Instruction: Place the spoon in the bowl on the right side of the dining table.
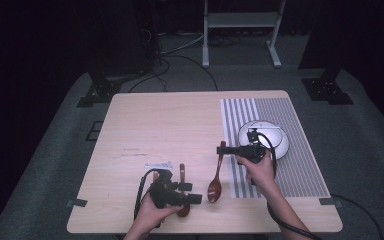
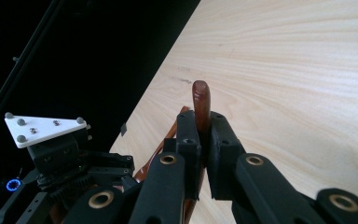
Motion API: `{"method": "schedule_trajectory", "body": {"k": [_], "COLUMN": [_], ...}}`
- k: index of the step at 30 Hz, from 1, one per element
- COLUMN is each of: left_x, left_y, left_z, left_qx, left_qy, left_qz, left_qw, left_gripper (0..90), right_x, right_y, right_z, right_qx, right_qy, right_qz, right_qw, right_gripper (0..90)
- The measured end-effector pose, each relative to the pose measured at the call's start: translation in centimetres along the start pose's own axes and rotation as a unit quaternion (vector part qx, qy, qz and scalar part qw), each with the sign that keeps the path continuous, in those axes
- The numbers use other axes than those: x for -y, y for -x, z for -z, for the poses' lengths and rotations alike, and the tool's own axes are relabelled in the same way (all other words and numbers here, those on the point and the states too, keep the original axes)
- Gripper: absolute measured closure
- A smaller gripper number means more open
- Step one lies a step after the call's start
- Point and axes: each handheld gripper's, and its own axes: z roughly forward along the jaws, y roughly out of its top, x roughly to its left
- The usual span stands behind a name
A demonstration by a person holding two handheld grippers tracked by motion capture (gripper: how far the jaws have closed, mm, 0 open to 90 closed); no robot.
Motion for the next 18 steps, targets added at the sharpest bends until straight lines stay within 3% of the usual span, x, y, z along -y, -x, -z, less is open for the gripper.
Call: {"method": "schedule_trajectory", "body": {"k": [18], "left_x": [-0.3], "left_y": [-0.7], "left_z": [2.0], "left_qx": [-0.015], "left_qy": [0.028], "left_qz": [0.005], "left_qw": [0.9995], "left_gripper": [3.6], "right_x": [-1.8], "right_y": [0.6], "right_z": [2.6], "right_qx": [0.024], "right_qy": [0.051], "right_qz": [-0.02], "right_qw": [0.9982], "right_gripper": [84.6]}}
